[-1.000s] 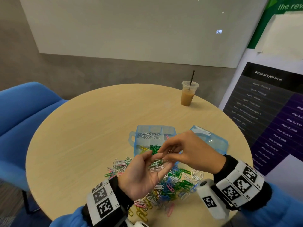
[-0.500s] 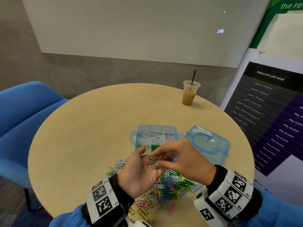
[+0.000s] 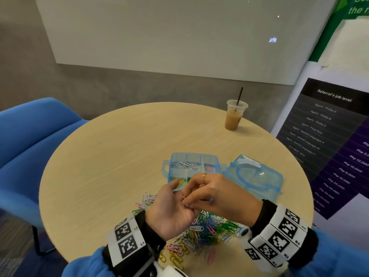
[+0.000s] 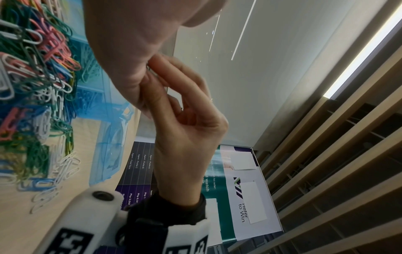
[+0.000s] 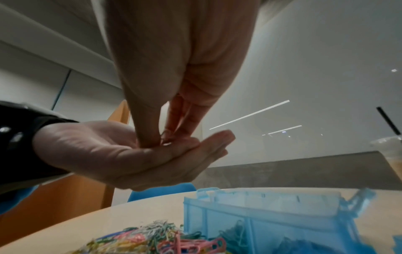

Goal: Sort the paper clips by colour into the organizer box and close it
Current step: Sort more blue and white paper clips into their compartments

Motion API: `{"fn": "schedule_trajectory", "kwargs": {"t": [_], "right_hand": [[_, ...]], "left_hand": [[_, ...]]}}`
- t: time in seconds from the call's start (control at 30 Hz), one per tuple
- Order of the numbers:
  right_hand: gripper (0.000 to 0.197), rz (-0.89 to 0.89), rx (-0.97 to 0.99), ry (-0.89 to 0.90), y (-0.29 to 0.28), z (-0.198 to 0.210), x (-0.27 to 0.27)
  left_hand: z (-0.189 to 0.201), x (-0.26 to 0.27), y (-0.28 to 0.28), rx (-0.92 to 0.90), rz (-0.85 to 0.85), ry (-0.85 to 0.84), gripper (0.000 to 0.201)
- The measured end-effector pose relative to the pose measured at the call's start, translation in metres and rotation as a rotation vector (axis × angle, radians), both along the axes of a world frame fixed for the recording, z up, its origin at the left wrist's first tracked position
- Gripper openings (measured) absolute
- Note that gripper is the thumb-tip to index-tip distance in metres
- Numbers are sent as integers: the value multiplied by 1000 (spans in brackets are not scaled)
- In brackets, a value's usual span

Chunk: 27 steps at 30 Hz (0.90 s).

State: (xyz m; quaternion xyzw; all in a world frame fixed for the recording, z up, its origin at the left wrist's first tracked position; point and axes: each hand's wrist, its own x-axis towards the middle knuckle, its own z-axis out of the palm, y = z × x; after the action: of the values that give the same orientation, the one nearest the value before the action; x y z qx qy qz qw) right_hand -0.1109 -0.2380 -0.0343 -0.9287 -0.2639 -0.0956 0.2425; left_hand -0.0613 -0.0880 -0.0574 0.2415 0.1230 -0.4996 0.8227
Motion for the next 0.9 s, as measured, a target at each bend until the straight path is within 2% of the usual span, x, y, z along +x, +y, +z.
{"fn": "schedule_trajectory", "kwargs": {"t": [0.1,0.23,0.33,0.5,0.6,0.7,0.9], "right_hand": [[15,28,-73,-30,1,0,2],[24,51,-143,-141,5,0,1],[19,51,-192,-199,6,-1,1],[15,22,-211,-197,11,3,9],[15,-28,-53,-113,8,10,15],[12,-98,119,-30,4,13,20],[12,-244,538,333,-3,29,26]], "left_hand": [[3,-2,-1,-26,-11,-16,73],[2,-1,0,-35,-7,-21,70],[4,0,1,-65,-6,-12,69],[3,-2,1,-69,16,22,68],[3,1,0,-72,49,53,67],[5,5,1,-102,94,77,52],[3,10,2,-114,83,87,47]]}}
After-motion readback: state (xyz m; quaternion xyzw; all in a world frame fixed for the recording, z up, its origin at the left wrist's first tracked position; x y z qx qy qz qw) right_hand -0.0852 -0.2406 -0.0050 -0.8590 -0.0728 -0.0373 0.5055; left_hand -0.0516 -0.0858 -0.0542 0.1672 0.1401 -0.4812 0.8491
